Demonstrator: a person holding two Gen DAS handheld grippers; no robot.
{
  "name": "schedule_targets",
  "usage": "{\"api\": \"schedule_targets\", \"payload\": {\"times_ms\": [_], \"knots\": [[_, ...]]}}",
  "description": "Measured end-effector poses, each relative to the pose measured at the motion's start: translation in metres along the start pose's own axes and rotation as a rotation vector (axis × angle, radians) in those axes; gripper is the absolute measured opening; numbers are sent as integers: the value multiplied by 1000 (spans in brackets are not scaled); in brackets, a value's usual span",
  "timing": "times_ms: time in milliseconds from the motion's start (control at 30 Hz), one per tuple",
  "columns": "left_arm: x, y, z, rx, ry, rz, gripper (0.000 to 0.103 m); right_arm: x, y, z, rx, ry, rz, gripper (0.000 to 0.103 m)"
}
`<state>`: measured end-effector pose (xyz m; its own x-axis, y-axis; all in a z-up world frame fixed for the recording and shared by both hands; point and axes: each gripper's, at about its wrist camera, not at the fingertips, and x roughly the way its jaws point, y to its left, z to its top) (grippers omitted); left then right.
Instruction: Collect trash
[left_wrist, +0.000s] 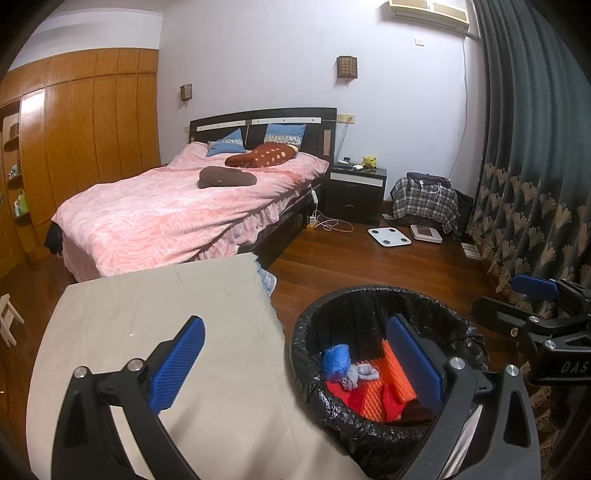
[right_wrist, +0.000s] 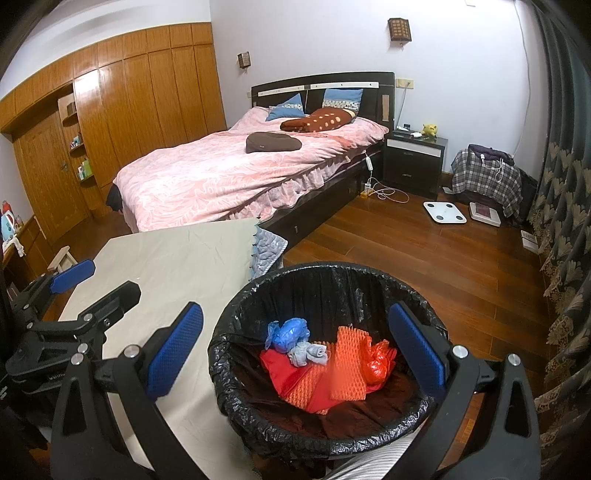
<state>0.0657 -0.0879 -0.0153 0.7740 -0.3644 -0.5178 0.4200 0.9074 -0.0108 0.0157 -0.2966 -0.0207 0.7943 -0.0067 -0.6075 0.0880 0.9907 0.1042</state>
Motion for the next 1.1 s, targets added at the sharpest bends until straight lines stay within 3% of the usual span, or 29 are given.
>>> {"api": "schedule_targets", "payload": {"times_ms": [1100], "knots": [[4,2,-9,2,11,0,97,7,1,-5,-2,9,-2,98]]}}
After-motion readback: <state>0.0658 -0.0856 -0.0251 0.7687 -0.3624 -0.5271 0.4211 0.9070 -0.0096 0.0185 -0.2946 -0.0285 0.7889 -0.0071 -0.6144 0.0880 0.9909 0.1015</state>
